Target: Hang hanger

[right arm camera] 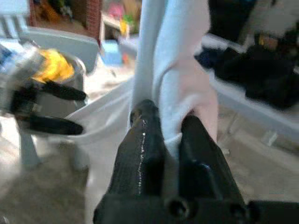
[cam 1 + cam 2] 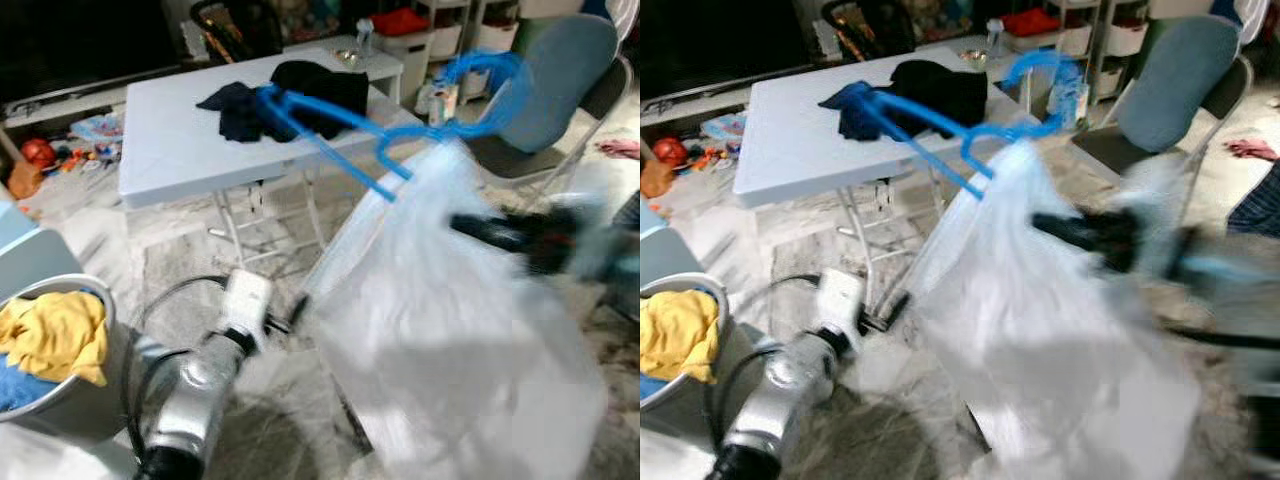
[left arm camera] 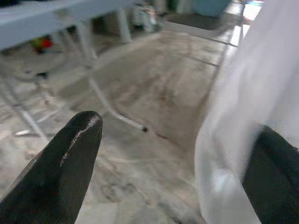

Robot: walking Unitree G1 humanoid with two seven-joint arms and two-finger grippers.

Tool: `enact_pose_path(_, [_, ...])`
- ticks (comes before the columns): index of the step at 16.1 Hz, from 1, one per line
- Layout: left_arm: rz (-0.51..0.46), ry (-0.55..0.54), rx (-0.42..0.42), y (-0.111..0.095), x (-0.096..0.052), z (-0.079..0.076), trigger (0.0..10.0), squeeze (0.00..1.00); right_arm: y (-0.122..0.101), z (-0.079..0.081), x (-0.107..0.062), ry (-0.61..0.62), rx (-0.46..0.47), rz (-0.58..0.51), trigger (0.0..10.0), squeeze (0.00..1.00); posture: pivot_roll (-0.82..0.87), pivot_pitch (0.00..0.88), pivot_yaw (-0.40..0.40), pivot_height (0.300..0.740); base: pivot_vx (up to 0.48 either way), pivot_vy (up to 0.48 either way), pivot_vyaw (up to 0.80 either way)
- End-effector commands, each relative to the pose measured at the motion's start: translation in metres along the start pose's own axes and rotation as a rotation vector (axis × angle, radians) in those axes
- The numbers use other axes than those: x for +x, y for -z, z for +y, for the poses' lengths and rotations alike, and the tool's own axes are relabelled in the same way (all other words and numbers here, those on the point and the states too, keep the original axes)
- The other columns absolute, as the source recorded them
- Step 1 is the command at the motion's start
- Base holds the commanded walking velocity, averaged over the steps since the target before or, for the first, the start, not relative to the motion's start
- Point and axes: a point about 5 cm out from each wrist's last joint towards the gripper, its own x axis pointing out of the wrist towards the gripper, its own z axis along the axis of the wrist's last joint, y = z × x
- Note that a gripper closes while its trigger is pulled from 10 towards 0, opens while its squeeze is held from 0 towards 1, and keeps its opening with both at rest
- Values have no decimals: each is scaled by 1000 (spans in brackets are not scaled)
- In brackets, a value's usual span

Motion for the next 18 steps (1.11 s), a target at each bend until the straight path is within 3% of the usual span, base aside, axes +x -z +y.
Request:
enact_pose_path(1, [-3,24,13,-3,-3,2,10000,0,4,3,13,38,-77,32,10000,0,-173,0,61,740,0,0,0])
enact_pose_path(2, [-6,35,7,-4,-3,1,10000,106,10,4,17,50,-79,52,10000,0,-171,0,59,740,0,0,0])
enact_pose_path(3, [-19,62,-19,-5,-5,-2,10000,1000,28,10,31,48,-136,126,10000,0,-166,0,53,740,0,0,0])
enact_pose_path(5, [-42,140,-17,-9,-9,-9,10000,1000,43,19,45,17,-222,184,10000,0,-160,0,48,740,0,0,0])
enact_pose_path(7, [-72,292,36,-15,-15,-23,10000,1000,54,22,52,-1,-323,219,10000,0,-157,0,47,740,0,0,0])
enact_pose_path(10, [-118,440,118,-26,-27,-32,10000,1000,68,18,53,-19,-395,270,10000,0,-150,0,45,740,0,0,0])
enact_pose_path(11, [-114,481,139,-27,-31,-32,10000,1000,72,16,52,-23,-399,290,10000,0,-142,0,50,740,0,0,0])
enact_pose_path(12, [-107,549,161,-26,-38,-35,10000,1000,78,12,51,-4,-342,293,10000,0,-140,0,51,740,0,0,0])
enact_pose_path(13, [-86,565,176,-22,-42,-33,10000,1000,81,11,52,-5,-315,263,10000,0,-137,0,51,740,0,0,0])
enact_pose_path(15, [-150,525,204,-32,-43,-22,10000,1000,87,13,51,-55,-378,262,10000,0,-139,0,51,740,0,0,0])
enact_pose_path(18, [-151,421,273,-40,-48,23,10000,1000,88,19,35,-286,-355,272,10000,0,-135,0,50,740,0,0,0])
